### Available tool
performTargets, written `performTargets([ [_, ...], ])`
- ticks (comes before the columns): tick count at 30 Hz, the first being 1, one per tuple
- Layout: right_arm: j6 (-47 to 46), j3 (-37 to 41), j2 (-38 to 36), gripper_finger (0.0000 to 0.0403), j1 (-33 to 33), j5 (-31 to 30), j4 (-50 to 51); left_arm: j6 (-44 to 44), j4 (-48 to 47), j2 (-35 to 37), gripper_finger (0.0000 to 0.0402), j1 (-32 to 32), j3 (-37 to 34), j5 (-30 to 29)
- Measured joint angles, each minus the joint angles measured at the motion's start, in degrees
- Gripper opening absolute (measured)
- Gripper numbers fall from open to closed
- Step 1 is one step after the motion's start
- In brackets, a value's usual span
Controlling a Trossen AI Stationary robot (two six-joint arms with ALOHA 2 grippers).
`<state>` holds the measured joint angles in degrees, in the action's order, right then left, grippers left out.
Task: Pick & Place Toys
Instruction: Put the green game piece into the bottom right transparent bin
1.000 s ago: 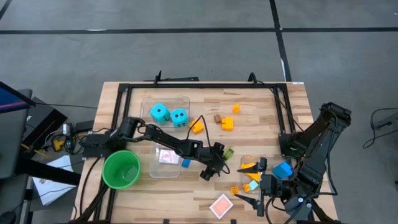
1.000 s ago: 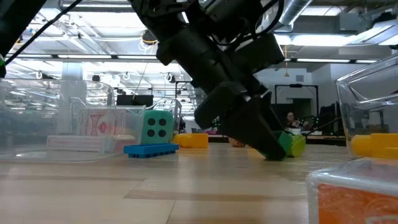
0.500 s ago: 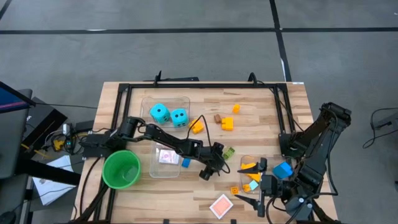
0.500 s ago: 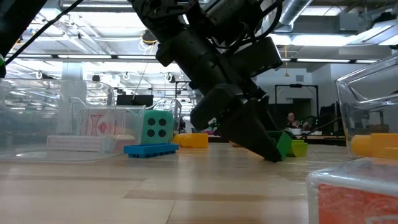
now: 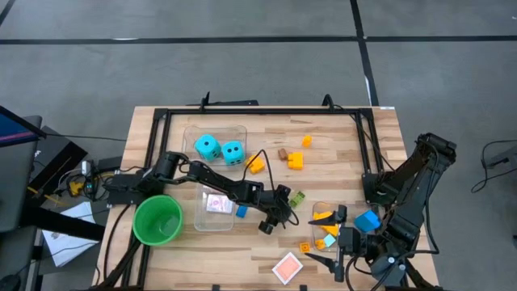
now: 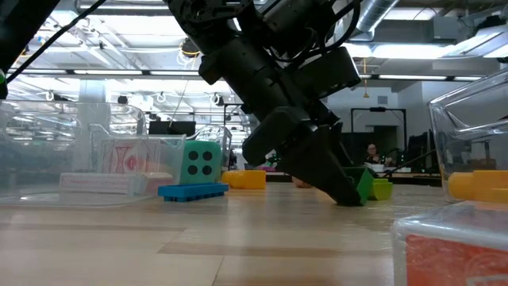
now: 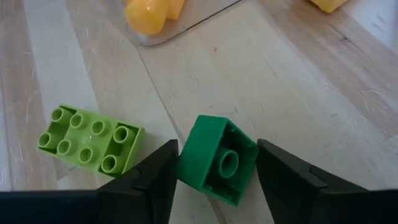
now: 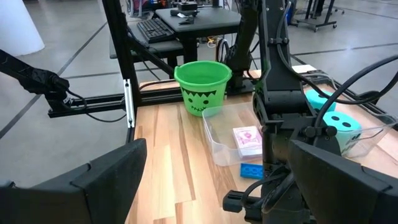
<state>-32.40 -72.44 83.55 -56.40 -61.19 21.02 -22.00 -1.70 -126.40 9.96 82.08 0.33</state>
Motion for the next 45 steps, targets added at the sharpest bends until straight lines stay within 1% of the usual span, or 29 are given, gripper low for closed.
performTargets([
  [7,0.0,0.0,0.0,0.0379,0.0,-0.1,0.2,0.0,1.0,0.6,0.0183,0.0,0.0,-0.1],
  [14,0.0,0.0,0.0,0.0379,0.0,-0.1,0.7,0.0,1.3,2.1,0.0183,0.6,0.0,-0.1],
  [18,0.0,0.0,0.0,0.0379,0.0,-0.1,2.8,2.0,2.6,5.2,0.0183,1.6,0.0,-0.1],
  [22,0.0,0.0,0.0,0.0379,0.0,-0.1,4.3,5.3,3.4,10.4,0.0183,3.3,0.0,0.3],
  [26,2.0,0.0,0.1,0.0379,0.4,0.6,4.5,7.8,4.8,14.5,0.0183,5.0,0.0,6.8],
  [29,5.1,0.0,0.1,0.0379,1.1,3.0,4.5,8.6,6.4,15.9,0.0183,6.7,0.0,11.0],
  [31,7.3,0.2,0.1,0.0379,1.4,5.4,3.6,8.9,6.4,16.3,0.0183,7.6,0.0,12.2],
  [34,12.2,1.6,0.1,0.0379,1.5,8.5,-0.2,11.0,7.5,16.3,0.0183,8.3,0.0,14.7],
  [38,19.2,2.9,0.2,0.0379,1.4,12.3,-6.3,19.2,12.9,16.3,0.0183,7.7,0.0,19.9],
  [41,22.2,3.1,0.5,0.0379,1.5,14.0,-8.8,26.1,15.9,16.3,0.0183,7.0,0.0,22.2],
  [45,26.3,3.2,2.7,0.0379,1.8,14.7,-9.9,29.8,19.9,15.7,0.0183,6.8,0.0,25.9],
])
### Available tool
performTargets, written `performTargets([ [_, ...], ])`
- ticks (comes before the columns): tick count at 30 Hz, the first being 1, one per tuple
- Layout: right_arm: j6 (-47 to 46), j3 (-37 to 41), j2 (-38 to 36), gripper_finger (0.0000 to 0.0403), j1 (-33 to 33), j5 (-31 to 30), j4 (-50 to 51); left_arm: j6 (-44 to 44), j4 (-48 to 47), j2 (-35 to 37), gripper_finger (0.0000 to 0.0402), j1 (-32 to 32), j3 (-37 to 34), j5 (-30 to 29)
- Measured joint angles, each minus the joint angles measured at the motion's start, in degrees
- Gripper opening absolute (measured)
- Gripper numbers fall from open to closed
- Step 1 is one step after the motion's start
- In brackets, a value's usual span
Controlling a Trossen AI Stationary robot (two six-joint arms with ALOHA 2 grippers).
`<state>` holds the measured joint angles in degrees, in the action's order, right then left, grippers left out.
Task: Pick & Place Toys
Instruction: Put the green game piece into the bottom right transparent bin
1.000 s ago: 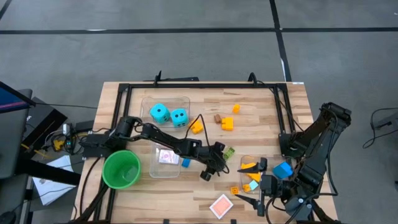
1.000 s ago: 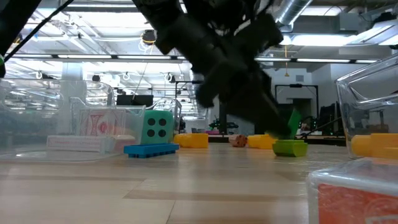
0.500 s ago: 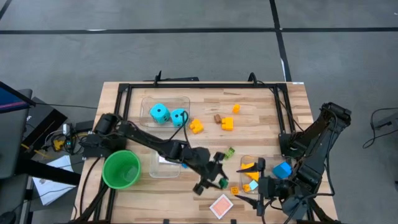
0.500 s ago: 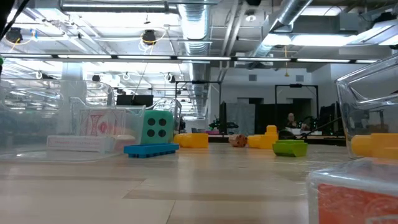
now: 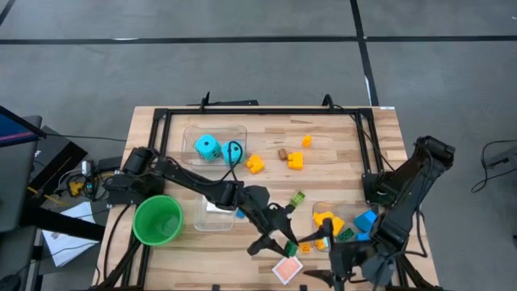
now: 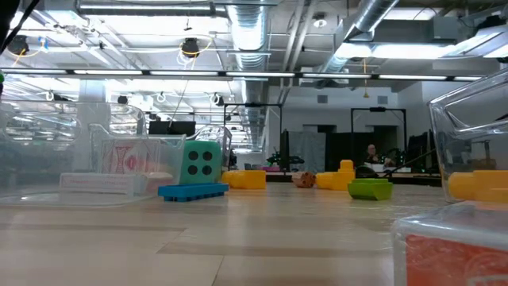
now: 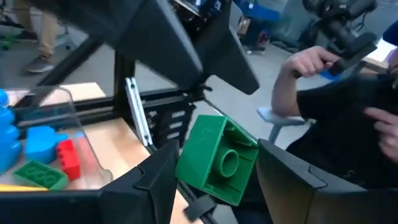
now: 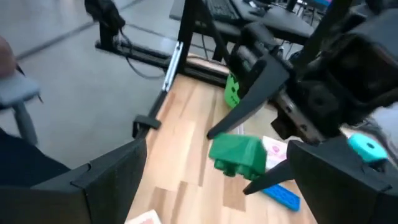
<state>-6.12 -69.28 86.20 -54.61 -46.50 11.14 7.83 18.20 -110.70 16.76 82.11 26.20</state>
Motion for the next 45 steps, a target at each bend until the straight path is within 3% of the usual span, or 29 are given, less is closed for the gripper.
performTargets([
  [6,6.3,-1.4,2.4,0.0379,2.1,-3.0,-1.8,3.0,2.1,-0.6,0.0184,0.2,0.0,1.2],
  [22,8.3,-4.3,6.9,0.0379,5.9,-3.6,-1.7,6.3,6.7,-0.8,0.0184,0.6,-0.1,0.8],
  [27,7.8,-4.9,6.9,0.0369,4.9,-6.4,-1.5,6.2,6.9,-0.8,0.0184,0.6,-0.1,0.8],
  [32,8.1,-4.9,6.9,0.0316,3.9,-7.8,-1.4,6.2,6.7,-0.7,0.0184,0.6,0.0,0.8],
  [43,7.8,-4.9,6.9,0.0148,3.8,-7.1,-0.6,6.1,6.8,-0.7,0.0186,0.5,0.0,0.7],
  [45,7.8,-4.9,6.9,0.0140,3.4,-7.1,-0.6,6.1,6.8,-0.7,0.0193,0.4,0.0,0.7],
])
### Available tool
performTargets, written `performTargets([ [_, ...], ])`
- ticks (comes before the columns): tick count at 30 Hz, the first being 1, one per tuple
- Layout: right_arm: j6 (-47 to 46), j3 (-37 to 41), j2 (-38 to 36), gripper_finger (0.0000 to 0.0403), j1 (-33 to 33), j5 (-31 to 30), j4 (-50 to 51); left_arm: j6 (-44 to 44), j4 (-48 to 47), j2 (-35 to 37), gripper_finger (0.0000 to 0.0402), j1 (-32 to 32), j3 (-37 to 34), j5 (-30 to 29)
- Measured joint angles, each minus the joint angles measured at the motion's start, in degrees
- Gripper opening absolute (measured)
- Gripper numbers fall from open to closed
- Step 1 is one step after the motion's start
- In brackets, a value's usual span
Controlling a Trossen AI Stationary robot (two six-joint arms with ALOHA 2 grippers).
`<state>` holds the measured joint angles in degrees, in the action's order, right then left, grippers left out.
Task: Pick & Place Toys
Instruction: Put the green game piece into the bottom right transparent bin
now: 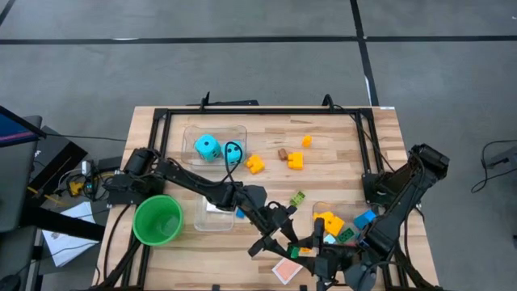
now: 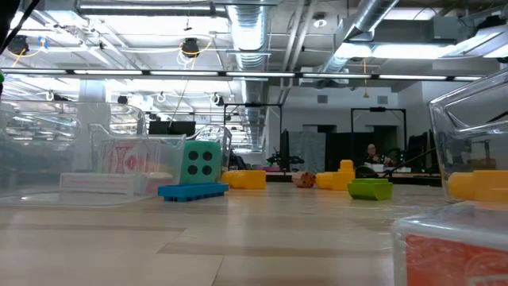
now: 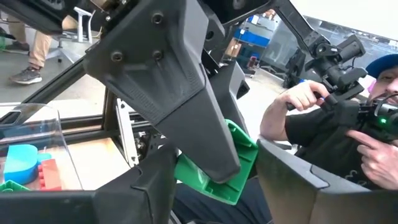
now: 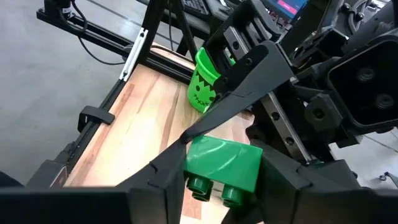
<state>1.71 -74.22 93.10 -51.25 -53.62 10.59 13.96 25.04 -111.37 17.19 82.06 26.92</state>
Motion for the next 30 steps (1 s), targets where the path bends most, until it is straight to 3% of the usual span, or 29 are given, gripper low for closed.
performTargets([
  [8,0.0,-0.1,0.0,0.0140,-0.8,-0.5,0.3,-6.4,-6.3,0.8,0.0239,-1.4,0.2,0.5],
  [13,-3.0,-2.9,-0.3,0.0140,-1.5,-1.1,2.4,-13.3,-19.5,2.4,0.0253,-3.7,-0.2,-0.2],
  [17,-9.4,-5.2,-0.2,0.0140,-2.7,-1.4,11.0,-17.1,-30.2,5.5,0.0253,-5.5,0.1,-2.0],
  [21,-21.8,-7.3,-0.2,0.0140,-4.1,-2.4,25.0,-18.0,-38.2,7.4,0.0248,-5.5,0.0,-5.9],
  [24,-36.2,-9.0,-0.2,0.0142,-4.8,-2.1,37.8,-18.1,-40.8,9.3,0.0244,-5.0,-0.1,-9.1],
  [30,-66.2,-9.4,-0.1,0.0144,-5.0,2.2,62.7,-18.4,-39.2,14.2,0.0236,-4.4,-4.8,-15.5],
])
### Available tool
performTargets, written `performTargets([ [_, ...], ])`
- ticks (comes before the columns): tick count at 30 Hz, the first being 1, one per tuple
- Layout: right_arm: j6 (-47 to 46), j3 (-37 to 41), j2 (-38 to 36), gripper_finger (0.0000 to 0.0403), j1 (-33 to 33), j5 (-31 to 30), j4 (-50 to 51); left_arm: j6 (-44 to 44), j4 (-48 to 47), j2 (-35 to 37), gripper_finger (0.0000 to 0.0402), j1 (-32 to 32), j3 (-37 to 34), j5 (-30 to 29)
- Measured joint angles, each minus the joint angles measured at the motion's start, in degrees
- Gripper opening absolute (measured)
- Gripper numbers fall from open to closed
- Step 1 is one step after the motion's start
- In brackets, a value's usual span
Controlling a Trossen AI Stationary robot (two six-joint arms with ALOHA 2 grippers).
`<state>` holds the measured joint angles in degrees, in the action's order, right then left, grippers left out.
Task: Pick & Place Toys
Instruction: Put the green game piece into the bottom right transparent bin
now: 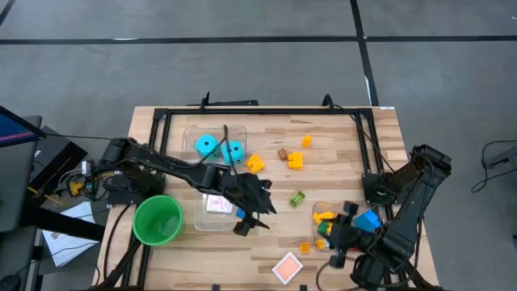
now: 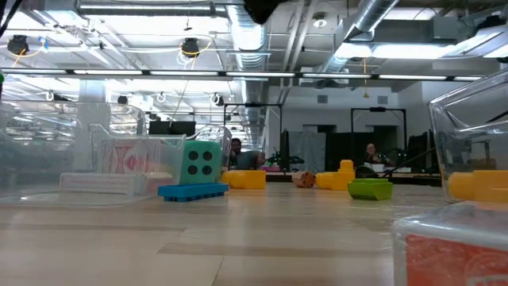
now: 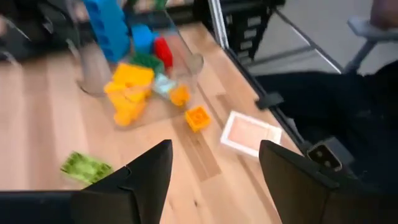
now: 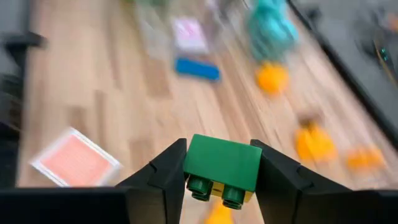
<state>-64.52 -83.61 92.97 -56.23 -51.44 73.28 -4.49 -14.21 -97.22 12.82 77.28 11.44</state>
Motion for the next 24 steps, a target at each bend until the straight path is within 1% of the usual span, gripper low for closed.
performTargets([
  [2,-8.8,0.6,0.0,0.0144,0.0,2.7,5.7,0.1,2.4,2.3,0.0234,0.0,-1.9,-0.6],
  [4,-15.9,1.8,0.1,0.0144,0.1,6.8,9.3,0.2,5.2,5.0,0.0234,0.0,-4.5,-0.9],
  [7,-23.1,4.0,0.1,0.0144,0.1,12.9,11.2,0.3,12.3,9.5,0.0237,0.1,-9.0,-0.9],
  [9,-25.3,5.5,0.1,0.0144,0.0,16.0,10.9,0.4,18.5,12.5,0.0239,0.3,-12.6,-1.0],
  [14,-29.3,7.3,0.1,0.0144,0.5,22.4,9.2,0.5,28.6,19.7,0.0237,0.3,-21.5,-0.9],
  [18,-31.0,9.6,0.1,0.0147,0.4,29.1,3.3,0.6,33.0,24.6,0.0235,0.3,-26.2,-1.0],
  [21,-30.2,11.7,0.1,0.0151,0.4,32.2,0.1,0.5,34.8,27.1,0.0236,0.3,-28.0,-1.0],
  [24,-30.5,13.6,0.1,0.0151,0.8,35.1,-0.9,0.5,36.4,28.5,0.0237,0.4,-28.9,-1.1],
])
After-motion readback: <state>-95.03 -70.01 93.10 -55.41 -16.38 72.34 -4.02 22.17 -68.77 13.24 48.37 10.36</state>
